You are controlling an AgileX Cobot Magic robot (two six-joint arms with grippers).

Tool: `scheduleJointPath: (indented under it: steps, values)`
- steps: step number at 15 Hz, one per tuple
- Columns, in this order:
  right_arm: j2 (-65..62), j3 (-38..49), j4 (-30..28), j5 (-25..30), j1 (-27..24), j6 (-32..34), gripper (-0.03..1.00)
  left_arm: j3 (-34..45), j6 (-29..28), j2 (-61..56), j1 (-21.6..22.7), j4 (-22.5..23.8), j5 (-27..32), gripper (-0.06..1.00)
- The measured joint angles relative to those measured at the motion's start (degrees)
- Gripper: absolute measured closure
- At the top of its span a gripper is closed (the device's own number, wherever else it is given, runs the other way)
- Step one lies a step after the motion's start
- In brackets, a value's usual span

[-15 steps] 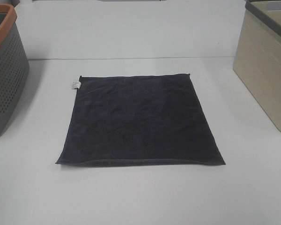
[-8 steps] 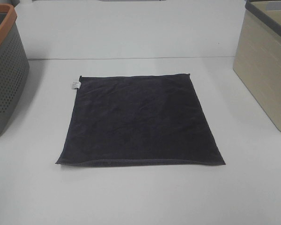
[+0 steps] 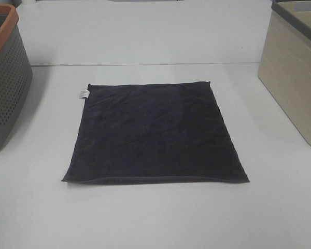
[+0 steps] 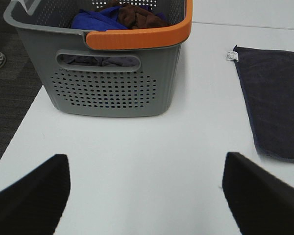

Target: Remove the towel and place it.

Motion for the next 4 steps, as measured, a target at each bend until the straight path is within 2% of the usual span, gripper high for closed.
scheduleJointPath:
  steps: [4]
  values:
    - [0.0,0.0,0.0,0.0,0.0,0.0,0.26,0.0,0.0,0.0,0.0,0.0,0.0,0.15]
